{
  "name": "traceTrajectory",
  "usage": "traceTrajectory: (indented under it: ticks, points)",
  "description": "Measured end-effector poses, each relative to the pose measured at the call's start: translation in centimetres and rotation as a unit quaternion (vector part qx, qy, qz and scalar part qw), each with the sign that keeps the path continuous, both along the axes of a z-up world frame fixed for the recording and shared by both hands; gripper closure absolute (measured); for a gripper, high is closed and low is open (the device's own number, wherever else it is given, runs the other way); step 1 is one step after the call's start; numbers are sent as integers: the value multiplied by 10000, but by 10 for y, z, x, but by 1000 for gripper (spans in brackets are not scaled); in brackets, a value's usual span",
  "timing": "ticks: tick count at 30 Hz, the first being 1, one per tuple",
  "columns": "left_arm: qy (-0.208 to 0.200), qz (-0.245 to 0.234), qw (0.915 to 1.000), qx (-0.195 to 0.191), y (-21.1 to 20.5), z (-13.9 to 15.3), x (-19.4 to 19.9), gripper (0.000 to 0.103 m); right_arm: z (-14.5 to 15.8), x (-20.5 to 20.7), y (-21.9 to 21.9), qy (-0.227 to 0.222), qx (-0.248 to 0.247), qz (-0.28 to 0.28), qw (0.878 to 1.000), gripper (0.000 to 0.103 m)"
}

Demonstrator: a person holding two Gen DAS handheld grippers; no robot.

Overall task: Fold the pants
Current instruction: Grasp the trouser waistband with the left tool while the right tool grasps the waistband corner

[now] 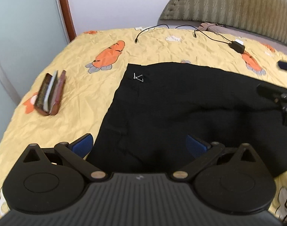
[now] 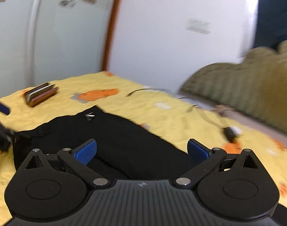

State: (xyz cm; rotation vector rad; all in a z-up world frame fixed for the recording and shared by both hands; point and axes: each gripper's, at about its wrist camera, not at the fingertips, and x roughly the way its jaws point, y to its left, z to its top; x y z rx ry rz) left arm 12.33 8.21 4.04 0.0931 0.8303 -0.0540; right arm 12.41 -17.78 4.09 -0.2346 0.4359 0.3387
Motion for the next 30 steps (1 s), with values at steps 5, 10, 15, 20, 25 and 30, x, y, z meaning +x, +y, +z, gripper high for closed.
traceTrajectory:
  ticks: [5, 10, 15, 20, 25, 30]
  points:
    - [227, -48, 9996, -179, 24, 0, 65, 0, -24, 75, -3, 682, -195, 427, 9966, 0]
    - [311, -298, 9987, -272, 33, -2, 138, 0, -48, 146, -15, 1139, -289, 689, 9907, 0]
    - [592, -708, 9943, -527, 35, -25, 219, 0, -70, 204, -34, 1550, -66, 836, 9843, 0]
    - [779, -880, 9907, -679, 29, -51, 269, 0, -87, 244, -57, 2096, 134, 1031, 9723, 5]
    - [984, -1001, 9864, -858, 24, -68, 298, 0, -102, 263, -75, 2865, 630, 1211, 9483, 26]
    - [1134, -1021, 9843, -891, 24, -83, 316, 0, -102, 257, -72, 2762, 342, 1567, 9476, 45]
